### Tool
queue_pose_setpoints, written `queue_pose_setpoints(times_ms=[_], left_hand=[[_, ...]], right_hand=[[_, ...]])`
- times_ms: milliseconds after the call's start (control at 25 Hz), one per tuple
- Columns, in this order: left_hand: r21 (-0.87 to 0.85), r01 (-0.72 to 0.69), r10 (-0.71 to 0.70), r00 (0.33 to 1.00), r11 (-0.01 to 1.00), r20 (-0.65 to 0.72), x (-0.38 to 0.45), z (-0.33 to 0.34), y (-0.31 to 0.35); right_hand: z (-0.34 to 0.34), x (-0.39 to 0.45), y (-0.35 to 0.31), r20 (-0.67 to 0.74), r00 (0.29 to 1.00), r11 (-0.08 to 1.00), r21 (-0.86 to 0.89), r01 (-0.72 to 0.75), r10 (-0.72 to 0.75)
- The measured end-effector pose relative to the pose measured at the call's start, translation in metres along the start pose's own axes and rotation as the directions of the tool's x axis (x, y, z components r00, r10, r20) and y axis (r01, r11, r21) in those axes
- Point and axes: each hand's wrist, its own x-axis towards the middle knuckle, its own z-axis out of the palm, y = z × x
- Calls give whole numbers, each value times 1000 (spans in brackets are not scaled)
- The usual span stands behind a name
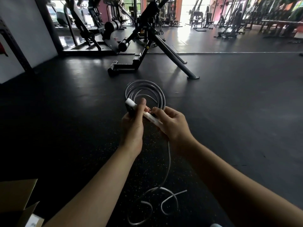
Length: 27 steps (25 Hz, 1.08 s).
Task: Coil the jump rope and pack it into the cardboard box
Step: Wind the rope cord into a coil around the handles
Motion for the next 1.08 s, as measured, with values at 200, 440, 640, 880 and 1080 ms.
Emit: queue_pose_setpoints(times_ms=[200, 440, 640, 880, 1080], left_hand=[[58, 148, -158, 932, 987, 326, 21, -42, 24], [814, -467, -192, 814, 345, 548, 17, -30, 67], [800, -463, -246, 784, 381, 570, 11, -12, 40], [748, -331, -273, 784, 576, 557, 7, -13, 24], [587, -257, -122, 841, 768, 527, 9, -16, 28]], right_hand=[[-34, 15, -20, 148, 982, 889, -426, 170, -117], [-47, 19, -35, 405, 913, 523, -770, 367, -46], [-46, 15, -38, 394, 918, 501, -788, 358, -37], [-46, 15, -34, 333, 942, 711, -653, 261, -41], [-57, 26, -23, 119, 988, 884, -445, 143, -100]])
